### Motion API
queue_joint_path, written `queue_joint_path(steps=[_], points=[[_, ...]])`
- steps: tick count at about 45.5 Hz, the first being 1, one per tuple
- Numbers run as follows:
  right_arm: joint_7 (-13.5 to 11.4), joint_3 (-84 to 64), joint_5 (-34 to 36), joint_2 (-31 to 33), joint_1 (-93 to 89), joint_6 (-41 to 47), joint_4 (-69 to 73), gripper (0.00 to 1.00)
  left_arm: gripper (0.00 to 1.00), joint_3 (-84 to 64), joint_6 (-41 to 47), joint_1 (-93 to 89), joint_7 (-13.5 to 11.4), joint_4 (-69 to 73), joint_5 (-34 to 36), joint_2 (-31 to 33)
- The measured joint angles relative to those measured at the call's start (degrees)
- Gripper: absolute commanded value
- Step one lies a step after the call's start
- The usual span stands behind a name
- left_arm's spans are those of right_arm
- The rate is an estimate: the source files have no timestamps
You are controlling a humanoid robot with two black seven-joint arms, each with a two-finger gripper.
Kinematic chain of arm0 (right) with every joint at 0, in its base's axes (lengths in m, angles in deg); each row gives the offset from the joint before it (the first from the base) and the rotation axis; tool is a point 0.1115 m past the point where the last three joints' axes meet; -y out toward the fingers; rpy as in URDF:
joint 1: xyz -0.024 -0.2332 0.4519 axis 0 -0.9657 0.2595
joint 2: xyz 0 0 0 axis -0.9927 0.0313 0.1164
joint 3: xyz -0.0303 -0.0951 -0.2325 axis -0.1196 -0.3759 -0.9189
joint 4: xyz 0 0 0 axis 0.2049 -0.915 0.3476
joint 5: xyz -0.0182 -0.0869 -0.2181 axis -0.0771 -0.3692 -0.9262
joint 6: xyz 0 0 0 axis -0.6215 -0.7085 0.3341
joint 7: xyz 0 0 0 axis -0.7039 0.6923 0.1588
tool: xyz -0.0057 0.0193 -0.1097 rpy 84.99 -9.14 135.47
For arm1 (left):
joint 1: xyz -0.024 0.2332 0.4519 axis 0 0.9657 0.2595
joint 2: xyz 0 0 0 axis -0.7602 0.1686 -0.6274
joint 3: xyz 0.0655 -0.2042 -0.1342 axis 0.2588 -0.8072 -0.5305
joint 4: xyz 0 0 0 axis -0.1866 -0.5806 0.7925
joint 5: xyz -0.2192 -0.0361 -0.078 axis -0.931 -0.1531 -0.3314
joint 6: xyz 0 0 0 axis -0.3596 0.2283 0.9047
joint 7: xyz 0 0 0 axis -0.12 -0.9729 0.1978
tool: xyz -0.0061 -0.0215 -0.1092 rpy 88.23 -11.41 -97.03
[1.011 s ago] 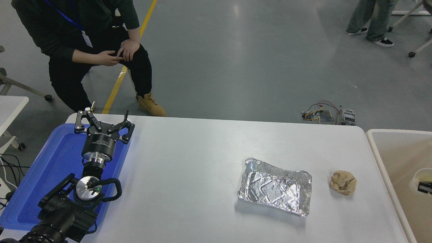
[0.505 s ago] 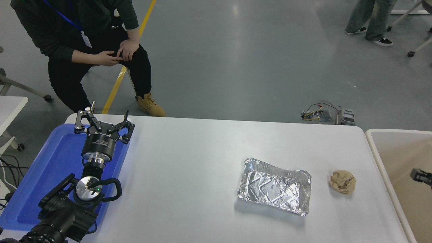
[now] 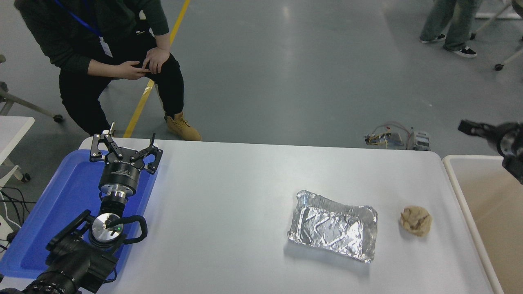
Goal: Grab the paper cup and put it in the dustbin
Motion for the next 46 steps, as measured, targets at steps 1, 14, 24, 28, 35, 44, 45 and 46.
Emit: queue_joint_path(steps=[1,14,24,28,35,44,45,46], points=[[-0.01,-0.13,0.00,-0.31,1.19,0.44,1.00,1.00,1.00,0.00,0.00,0.00,-0.01,0.00,-0.02,0.00],[0.00,-1.02,-0.43,-2.88,15.06,8.60,15.98,1.00,1.00,0.00,0.00,0.00,0.02,0.00,-0.01,0.00],[-0.02,-1.33,-0.81,-2.22,22.25,19.51,23.41,1.00,1.00,-0.01,0.00,0.00,0.02,0.00,-0.01,0.00],[-0.01,-1.64,-1.03,-0.78,25.16,23.50,26.20,1.00,1.00,-0.01,0.00,0.00,0.02,0.00,-0.01,-0.01],[-0.06,-4.26,-2.03,1.19,31.34,32.99,30.63,1.00,1.00,-0.01,0.00,0.00,0.02,0.00,-0.01,-0.01],[-0.09,-11.24,-2.93,2.31,40.74,41.53,35.59,1.00,1.00,-0.01,0.00,0.00,0.01,0.00,0.00,-0.01],[-0.08,-12.26,-3.02,2.43,42.30,42.31,36.31,1.00,1.00,-0.01,0.00,0.00,0.01,0.00,-0.01,-0.01],[-0.10,-12.80,-3.11,2.50,43.21,42.73,36.74,1.00,1.00,-0.01,0.00,0.00,0.01,0.00,-0.01,-0.01]])
